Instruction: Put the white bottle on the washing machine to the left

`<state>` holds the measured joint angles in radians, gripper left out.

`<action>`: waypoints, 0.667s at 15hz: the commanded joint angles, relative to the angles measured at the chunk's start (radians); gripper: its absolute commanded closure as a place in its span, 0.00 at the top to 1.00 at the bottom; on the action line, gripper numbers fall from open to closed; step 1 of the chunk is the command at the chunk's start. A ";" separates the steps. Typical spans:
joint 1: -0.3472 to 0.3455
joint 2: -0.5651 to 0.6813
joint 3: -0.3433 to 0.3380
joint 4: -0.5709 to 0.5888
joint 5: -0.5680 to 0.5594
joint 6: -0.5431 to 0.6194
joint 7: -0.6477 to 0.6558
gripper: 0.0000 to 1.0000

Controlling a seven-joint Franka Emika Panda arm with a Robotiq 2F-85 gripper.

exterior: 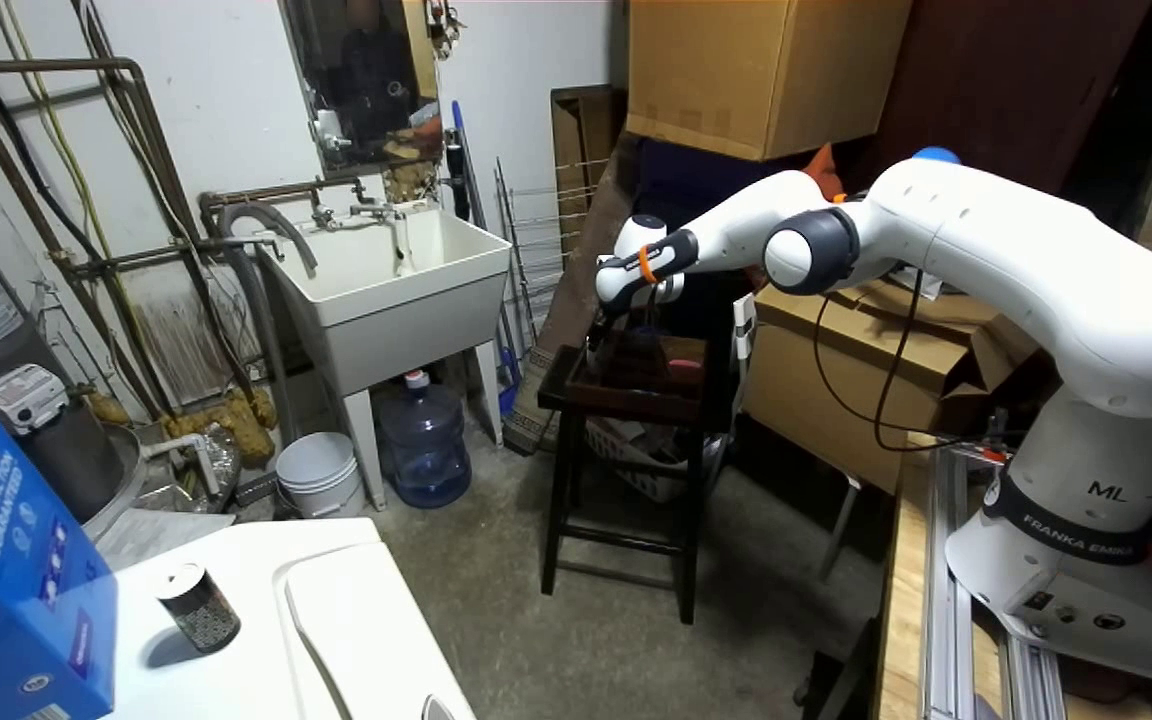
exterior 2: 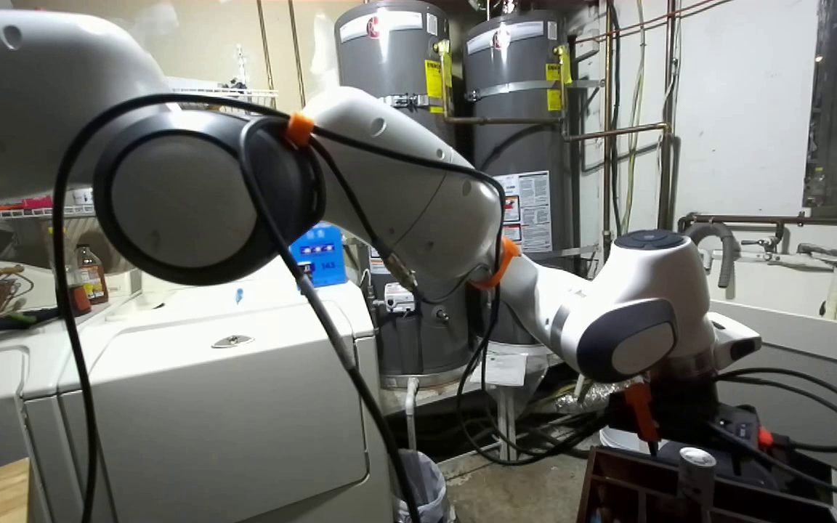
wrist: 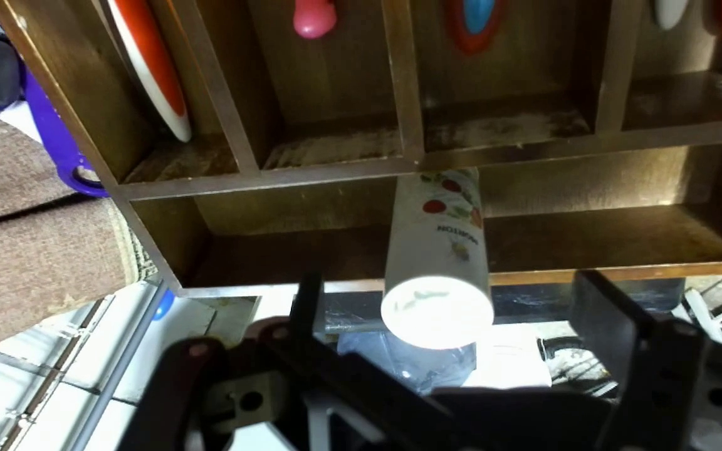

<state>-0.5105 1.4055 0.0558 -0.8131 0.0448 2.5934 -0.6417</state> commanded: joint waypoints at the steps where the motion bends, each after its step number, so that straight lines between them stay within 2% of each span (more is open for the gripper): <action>1: -0.011 0.071 0.025 0.093 0.015 0.015 -0.013 1.00; 7: -0.028 0.128 0.055 0.156 0.024 0.050 -0.004 1.00; 8: -0.032 0.093 0.060 0.100 0.030 0.077 -0.009 0.99; 9: -0.035 0.082 0.063 0.079 0.032 0.090 -0.008 0.75; 10: -0.040 0.082 0.076 0.079 0.035 0.097 -0.016 0.75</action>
<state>-0.5373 1.4878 0.0987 -0.7288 0.0519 2.6536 -0.6388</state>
